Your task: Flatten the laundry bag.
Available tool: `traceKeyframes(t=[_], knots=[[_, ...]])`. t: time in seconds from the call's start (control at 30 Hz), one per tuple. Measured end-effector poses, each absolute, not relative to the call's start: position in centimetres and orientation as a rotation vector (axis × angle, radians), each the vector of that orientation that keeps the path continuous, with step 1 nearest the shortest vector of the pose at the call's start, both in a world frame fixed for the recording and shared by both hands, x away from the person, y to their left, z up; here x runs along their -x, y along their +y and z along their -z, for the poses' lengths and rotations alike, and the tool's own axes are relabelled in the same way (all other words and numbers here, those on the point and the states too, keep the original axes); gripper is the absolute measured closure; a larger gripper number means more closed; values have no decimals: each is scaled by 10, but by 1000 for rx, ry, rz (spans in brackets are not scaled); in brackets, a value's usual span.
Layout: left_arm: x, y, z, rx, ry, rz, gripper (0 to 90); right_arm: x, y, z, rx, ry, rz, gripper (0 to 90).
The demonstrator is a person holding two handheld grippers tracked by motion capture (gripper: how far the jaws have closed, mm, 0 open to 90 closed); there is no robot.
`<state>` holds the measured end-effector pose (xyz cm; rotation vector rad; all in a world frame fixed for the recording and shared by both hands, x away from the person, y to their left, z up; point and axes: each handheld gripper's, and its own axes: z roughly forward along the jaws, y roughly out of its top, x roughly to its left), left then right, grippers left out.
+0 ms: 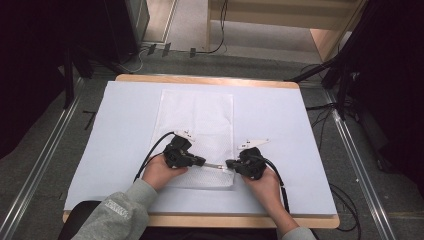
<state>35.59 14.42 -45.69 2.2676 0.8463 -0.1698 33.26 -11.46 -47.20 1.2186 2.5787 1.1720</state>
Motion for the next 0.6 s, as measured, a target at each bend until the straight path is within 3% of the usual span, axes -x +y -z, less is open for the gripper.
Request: traceKeyframes(t=[0.6], knots=[[-355,144,463,-2281,832,170,900,-326,-108,472,-1226,2662,-1225,900]])
